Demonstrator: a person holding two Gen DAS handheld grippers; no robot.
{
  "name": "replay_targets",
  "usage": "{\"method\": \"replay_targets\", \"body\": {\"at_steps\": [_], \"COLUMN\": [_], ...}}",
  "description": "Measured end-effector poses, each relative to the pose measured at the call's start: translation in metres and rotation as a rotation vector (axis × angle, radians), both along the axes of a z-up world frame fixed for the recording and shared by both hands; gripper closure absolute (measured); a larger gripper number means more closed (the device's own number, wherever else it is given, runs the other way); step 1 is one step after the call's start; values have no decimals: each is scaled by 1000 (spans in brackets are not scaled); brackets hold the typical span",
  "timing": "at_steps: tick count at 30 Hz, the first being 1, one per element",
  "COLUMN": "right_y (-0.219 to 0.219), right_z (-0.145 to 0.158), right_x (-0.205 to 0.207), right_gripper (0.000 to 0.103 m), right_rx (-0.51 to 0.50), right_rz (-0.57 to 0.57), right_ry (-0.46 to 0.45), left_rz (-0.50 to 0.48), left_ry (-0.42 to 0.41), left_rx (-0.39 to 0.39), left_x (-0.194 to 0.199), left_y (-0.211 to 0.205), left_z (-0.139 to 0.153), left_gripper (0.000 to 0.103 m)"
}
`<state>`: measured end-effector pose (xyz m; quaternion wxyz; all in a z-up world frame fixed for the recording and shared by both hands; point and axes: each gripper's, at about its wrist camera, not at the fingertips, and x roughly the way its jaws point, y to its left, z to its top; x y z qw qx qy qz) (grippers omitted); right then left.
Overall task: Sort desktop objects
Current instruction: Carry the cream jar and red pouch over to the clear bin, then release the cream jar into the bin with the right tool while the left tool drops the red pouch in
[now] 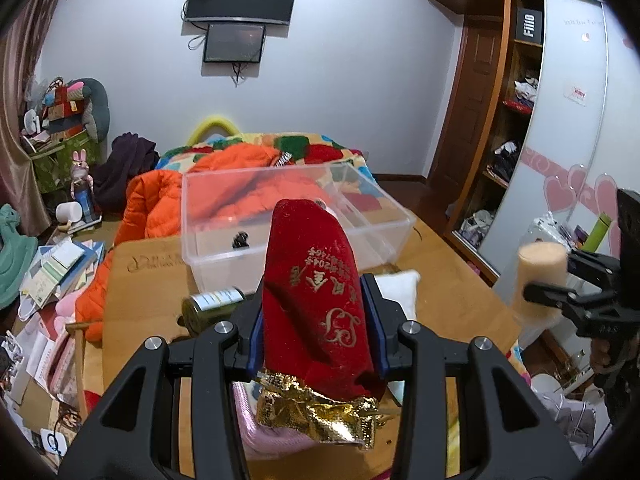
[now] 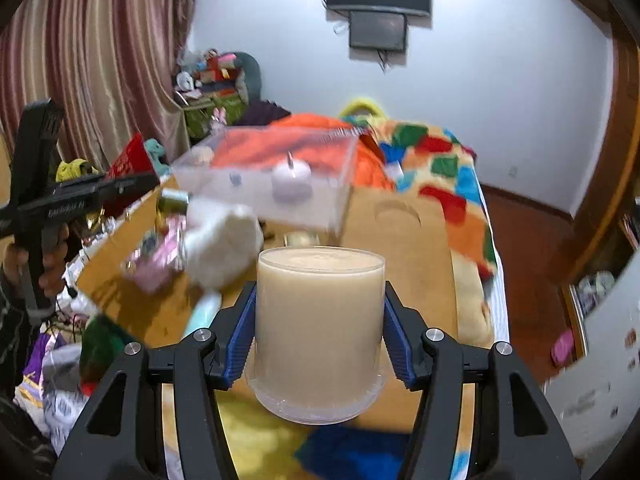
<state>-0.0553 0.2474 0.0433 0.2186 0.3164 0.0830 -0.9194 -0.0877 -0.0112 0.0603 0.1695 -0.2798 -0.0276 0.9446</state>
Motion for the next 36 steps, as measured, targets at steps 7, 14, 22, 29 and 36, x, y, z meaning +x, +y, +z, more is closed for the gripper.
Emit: {"method": "replay_targets", "body": {"at_steps": [7,14,22,29,36], "right_y": [-34,-51,-80,-117,-155], "right_z": [18,34,29,5,-16], "right_x": [-57,-107,-161,-192,-204], "right_gripper": [49,49,49,49,49], "right_rx": [-18,-68,-98,-85,-49], "right_rz": [76,99,137,209,290], "right_ry": [34,46,-6,-90,-141], "left_rz": [32,55,73,114,141], "left_ry": [15,21,-24,-76,-119], "left_rx": [-8,-9,19,5,-31], "left_x": [-24,-62,-102,-133,-158], "left_y": [-8,-18,-31,-38,-43], "left_z": [10,15,7,-9,-26], "left_gripper": [63,63,63,63,63]}}
